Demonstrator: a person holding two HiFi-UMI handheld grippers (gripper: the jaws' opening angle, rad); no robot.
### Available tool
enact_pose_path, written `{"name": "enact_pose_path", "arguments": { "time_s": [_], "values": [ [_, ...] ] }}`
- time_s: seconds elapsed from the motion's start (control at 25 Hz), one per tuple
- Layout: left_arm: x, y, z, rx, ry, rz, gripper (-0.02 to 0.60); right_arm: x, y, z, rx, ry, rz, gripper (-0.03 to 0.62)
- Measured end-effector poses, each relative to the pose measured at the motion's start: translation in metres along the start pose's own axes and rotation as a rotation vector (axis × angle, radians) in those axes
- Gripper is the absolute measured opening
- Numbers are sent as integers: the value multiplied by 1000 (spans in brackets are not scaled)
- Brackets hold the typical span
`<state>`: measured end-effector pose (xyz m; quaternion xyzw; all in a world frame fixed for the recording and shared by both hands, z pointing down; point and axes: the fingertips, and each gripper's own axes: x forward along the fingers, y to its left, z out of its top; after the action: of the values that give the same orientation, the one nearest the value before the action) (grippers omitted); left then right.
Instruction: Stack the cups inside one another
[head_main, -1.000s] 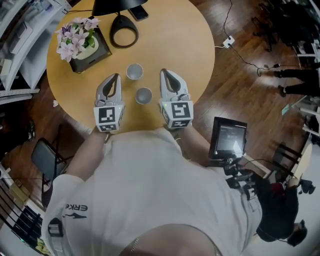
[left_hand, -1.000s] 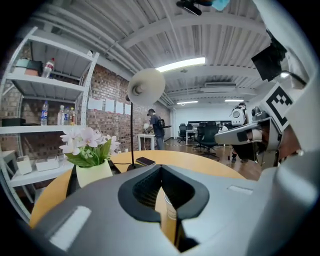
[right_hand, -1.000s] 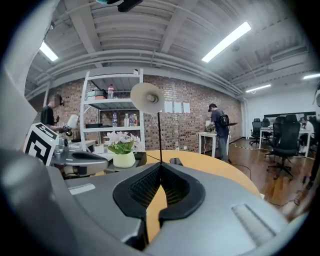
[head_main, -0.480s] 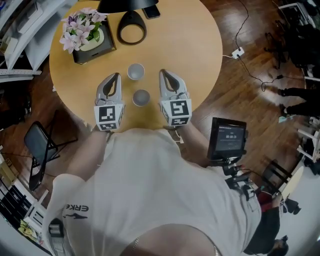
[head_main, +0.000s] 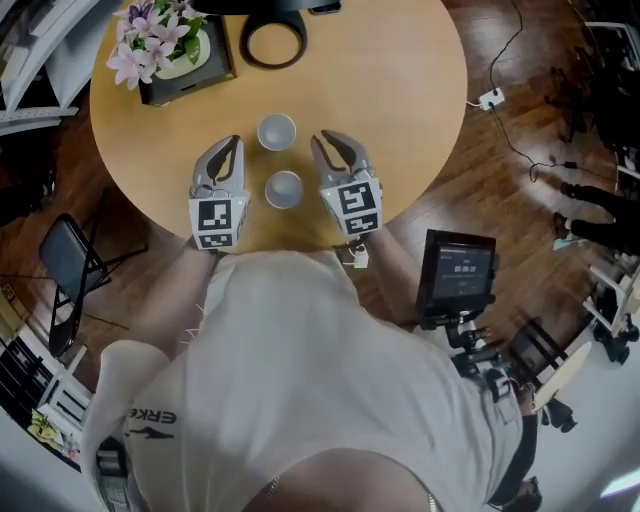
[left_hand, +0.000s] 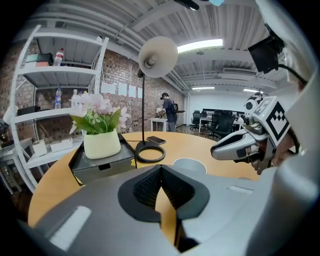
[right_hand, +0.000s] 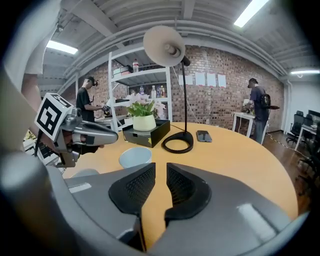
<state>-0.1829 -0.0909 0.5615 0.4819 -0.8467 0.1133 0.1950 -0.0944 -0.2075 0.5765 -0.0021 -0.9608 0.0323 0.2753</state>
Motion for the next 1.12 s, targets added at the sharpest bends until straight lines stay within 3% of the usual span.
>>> {"name": "enact_pose_path", "arguments": {
  "time_s": [0.4, 0.8, 1.12],
  "values": [
    [14, 0, -34, -15, 90, -2, 2, 41, 24, -48, -103, 170, 204, 264],
    [14, 13, -51, -37, 120, 20, 2, 71, 50, -58, -252, 194, 314, 340],
    [6, 18, -54, -44, 120, 45, 2, 88, 64, -59, -322, 195, 357, 360]
  ]
}}
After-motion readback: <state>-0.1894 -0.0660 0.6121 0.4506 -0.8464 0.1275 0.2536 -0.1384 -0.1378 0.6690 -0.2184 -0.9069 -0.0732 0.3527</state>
